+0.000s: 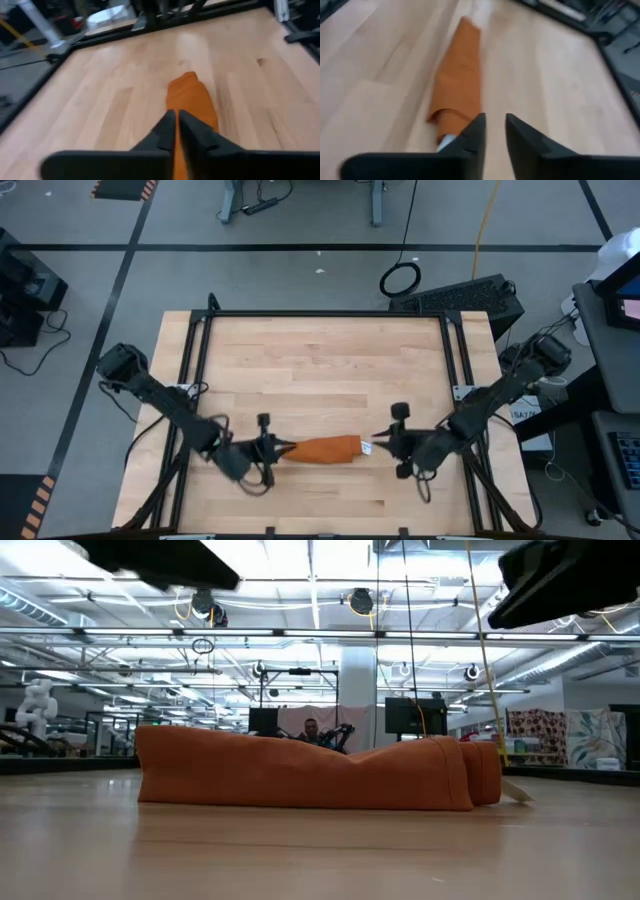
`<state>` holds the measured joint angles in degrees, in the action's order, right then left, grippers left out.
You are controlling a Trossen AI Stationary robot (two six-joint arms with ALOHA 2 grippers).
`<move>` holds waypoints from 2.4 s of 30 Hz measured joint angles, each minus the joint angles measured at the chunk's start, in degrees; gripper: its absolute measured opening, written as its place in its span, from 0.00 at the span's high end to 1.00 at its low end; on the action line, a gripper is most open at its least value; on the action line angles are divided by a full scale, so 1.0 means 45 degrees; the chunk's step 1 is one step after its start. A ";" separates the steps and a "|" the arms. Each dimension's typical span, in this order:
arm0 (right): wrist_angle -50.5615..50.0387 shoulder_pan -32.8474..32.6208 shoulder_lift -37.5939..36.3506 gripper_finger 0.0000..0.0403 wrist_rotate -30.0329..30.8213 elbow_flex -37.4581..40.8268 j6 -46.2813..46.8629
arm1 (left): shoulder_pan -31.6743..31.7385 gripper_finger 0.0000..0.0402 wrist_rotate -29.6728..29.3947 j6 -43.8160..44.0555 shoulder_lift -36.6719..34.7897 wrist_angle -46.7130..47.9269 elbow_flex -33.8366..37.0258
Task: Roll towel
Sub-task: Return to Home Position
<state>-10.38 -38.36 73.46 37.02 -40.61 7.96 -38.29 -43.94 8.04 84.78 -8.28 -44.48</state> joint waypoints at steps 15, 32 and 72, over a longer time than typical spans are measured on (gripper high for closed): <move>0.6057 0.2466 -0.5144 0.99 -0.2143 0.5039 -0.3010 | 0.2019 0.99 0.1863 -0.3108 -0.3048 -0.5774 0.4490; 0.8732 0.6335 -0.6118 1.00 -0.5990 0.7345 -0.4292 | 0.6047 0.99 0.6575 -0.2794 -0.3686 -0.9125 0.7483; 0.4423 0.8920 -1.2353 1.00 -0.8925 0.8846 -0.2281 | 0.6216 0.99 0.6060 -0.2470 -1.1869 -0.4700 0.9810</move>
<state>9.52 1.78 17.87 -3.14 -0.80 -2.31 -10.32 -16.67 -3.08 31.37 -29.43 -0.34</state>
